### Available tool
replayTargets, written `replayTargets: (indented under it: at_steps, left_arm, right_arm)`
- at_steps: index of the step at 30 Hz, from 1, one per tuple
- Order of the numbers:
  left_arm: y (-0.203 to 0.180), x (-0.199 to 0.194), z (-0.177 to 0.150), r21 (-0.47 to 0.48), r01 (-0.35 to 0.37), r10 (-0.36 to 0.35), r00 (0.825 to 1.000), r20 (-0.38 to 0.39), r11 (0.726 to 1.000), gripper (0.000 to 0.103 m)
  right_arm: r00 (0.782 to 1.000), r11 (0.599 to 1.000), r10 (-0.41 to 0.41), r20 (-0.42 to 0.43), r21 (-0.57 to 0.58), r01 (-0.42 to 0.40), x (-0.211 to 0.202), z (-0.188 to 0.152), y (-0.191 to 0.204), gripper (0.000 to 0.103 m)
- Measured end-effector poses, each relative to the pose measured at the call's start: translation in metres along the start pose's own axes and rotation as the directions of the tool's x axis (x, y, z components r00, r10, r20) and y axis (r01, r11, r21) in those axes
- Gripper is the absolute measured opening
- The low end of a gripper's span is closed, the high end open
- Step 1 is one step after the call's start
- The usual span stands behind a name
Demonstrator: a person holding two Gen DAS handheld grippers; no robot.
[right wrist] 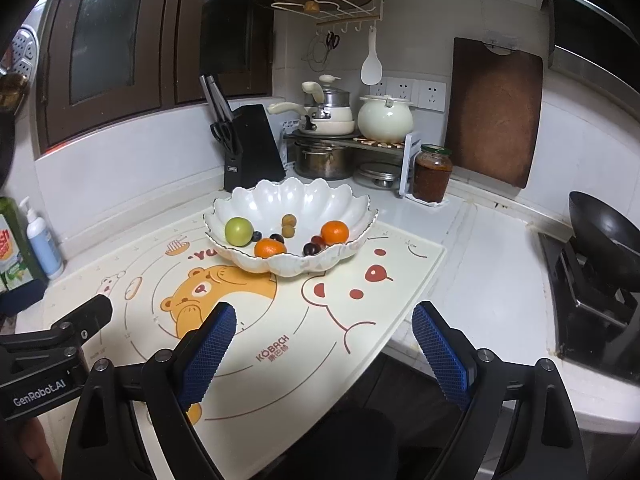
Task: Organize fruits
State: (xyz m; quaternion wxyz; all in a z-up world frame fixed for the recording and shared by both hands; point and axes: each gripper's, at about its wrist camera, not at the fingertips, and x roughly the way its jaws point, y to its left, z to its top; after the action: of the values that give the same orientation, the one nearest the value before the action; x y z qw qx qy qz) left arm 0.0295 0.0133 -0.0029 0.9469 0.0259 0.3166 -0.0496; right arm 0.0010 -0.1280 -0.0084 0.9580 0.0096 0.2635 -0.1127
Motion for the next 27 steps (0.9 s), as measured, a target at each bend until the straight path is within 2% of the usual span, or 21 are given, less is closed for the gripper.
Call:
replayTargets:
  at_steps: [27]
  left_arm:
    - [-0.0007,-0.0042,-0.0033,0.002,0.005,-0.005,1.000,0.008,1.000,0.103]
  right_arm:
    - [1.000,1.000,-0.009,0.009,0.017,0.009,-0.0083,-0.0041,-0.0004,0.091]
